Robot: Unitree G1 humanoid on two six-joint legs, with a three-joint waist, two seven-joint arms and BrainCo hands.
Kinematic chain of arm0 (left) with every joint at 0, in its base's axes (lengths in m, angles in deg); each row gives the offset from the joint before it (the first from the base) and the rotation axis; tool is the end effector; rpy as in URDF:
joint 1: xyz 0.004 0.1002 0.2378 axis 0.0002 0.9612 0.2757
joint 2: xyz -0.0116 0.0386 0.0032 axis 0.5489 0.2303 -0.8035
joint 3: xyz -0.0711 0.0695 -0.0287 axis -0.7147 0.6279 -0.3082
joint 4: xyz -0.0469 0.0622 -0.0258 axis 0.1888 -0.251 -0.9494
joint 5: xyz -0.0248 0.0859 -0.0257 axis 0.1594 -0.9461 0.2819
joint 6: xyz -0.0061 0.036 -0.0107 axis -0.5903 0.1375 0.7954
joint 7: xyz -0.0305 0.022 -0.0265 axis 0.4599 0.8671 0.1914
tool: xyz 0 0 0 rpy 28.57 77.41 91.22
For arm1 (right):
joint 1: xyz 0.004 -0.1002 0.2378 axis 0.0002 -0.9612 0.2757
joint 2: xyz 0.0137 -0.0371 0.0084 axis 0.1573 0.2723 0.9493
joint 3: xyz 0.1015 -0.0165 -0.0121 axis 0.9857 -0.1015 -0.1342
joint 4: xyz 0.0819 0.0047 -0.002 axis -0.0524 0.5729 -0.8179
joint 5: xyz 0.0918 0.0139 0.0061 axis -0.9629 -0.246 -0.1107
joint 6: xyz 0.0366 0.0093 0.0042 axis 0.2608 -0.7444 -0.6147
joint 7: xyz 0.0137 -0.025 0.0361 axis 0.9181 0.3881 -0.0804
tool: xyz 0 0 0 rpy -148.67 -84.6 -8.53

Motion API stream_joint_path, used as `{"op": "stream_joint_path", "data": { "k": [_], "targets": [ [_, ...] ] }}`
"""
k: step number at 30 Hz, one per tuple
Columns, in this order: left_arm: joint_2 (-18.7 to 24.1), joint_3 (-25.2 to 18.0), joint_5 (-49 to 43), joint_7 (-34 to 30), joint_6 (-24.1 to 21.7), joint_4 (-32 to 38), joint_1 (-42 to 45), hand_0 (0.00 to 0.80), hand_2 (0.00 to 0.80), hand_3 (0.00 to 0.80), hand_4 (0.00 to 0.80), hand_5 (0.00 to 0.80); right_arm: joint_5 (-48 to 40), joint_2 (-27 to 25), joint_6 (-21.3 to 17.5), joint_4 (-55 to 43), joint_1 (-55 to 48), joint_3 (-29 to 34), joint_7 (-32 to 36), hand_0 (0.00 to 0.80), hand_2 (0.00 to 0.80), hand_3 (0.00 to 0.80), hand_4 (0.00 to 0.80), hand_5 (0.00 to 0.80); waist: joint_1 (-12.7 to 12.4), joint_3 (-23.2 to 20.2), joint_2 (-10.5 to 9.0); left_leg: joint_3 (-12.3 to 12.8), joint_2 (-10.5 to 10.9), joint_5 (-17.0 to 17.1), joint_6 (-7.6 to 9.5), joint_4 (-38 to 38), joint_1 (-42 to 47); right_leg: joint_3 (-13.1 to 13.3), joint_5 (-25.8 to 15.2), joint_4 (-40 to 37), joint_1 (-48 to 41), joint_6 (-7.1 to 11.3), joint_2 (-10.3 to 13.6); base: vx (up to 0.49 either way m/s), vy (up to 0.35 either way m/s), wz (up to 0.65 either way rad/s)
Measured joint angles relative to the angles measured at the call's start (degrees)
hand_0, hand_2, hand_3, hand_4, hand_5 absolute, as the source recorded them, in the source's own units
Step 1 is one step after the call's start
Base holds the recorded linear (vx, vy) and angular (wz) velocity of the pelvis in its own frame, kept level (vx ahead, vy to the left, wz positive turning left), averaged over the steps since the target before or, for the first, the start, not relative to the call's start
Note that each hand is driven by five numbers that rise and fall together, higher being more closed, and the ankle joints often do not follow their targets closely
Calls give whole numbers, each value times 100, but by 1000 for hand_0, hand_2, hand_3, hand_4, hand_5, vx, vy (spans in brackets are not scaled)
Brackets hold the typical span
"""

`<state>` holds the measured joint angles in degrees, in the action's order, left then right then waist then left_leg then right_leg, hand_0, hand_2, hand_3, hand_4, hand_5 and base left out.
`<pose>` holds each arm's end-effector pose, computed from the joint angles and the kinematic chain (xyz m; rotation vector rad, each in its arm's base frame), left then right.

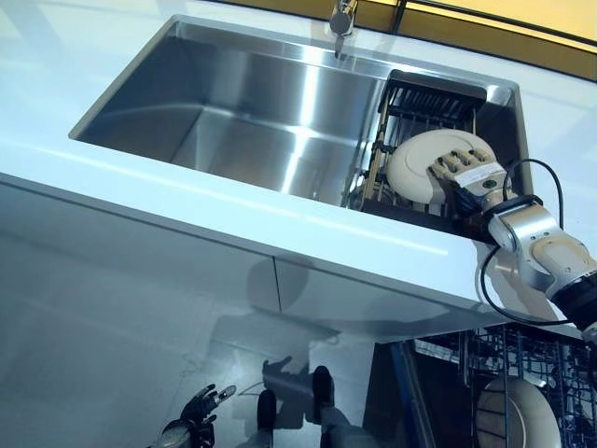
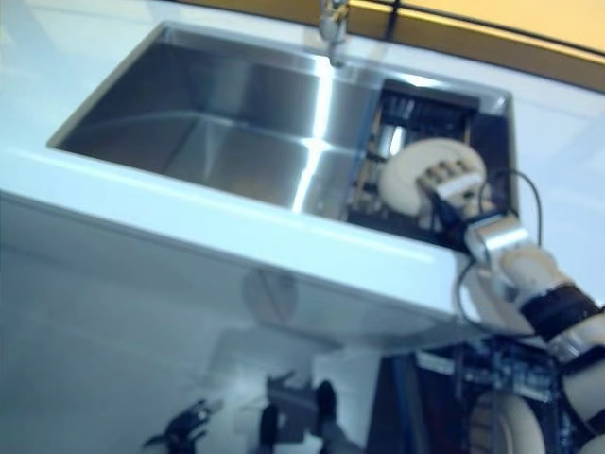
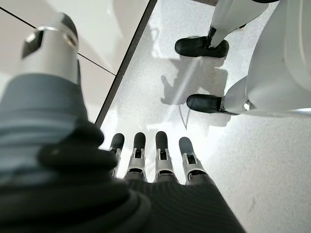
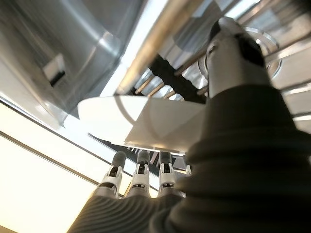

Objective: Take plates into dishwasher

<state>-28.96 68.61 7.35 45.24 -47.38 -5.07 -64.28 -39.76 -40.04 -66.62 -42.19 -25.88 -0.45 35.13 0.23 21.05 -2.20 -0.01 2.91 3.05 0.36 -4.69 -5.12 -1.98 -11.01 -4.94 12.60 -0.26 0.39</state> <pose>0.1504 0.2258 -0.0747 -0.1144 0.8146 0.1369 0.3074 -0.2584 0.2367 -2.0476 -0.1934 -0.1949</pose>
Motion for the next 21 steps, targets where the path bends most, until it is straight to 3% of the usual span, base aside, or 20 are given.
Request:
{"op": "stream_joint_path", "data": {
  "k": [5, 6, 7, 8, 9, 21],
  "targets": [
    [-12, 11, 44, -3, 0, 10, -15, 0, 0, 0, 0, 0, 123, 7, 132, 297, 334, -211, -129, 0, 0, 0, 0, 0, -37, 29, 50, -16, -4, 5, -6, 22, -93, -27, -18, 1, 78, -24, -2, -3, 0, 1],
    [-16, 11, 44, -3, -1, 11, -30, 0, 0, 0, 0, 0, 128, 7, 176, 322, 336, -211, -139, 82, 82, 82, 82, 82, -66, 38, 65, -15, -4, 5, -6, 21, -94, -27, -18, 1, 78, -24, -1, 0, 0, 0],
    [-18, 12, 45, -3, -2, 16, -47, 0, 0, 0, 0, 0, 148, 13, 214, 403, 380, -228, -174, 540, 540, 540, 540, 540, -111, 44, 77, -17, -3, 5, -6, 23, -94, -26, -18, 2, 81, -24, -1, 0, 0, 0],
    [-18, 11, 46, -3, -2, 23, -51, 0, 0, 0, 0, 0, 160, 26, 228, 455, 422, -252, -199, 718, 718, 718, 718, 718, -119, 50, 87, -19, -2, 6, -6, 23, -96, -31, -18, 2, 80, -23, 0, 0, 0, 0],
    [-18, 12, 51, -3, -4, 37, -51, 0, 0, 0, 0, 0, 236, 30, 267, 471, 533, -333, -285, 800, 800, 800, 800, 800, -122, 56, 98, -21, 0, 6, -6, 28, -110, -38, -18, 2, 88, -23, 3, -15, 11, 4],
    [-30, 173, 277, -2, -7, 115, -95, 0, 0, 0, 0, 0, 662, 45, 516, 913, 998, -627, -1274, 800, 800, 800, 800, 800, -274, 95, 195, -104, 31, 22, 12, 52, -177, -97, -18, 2, 122, -24, 39, -9, 6, 2]
  ]
}}
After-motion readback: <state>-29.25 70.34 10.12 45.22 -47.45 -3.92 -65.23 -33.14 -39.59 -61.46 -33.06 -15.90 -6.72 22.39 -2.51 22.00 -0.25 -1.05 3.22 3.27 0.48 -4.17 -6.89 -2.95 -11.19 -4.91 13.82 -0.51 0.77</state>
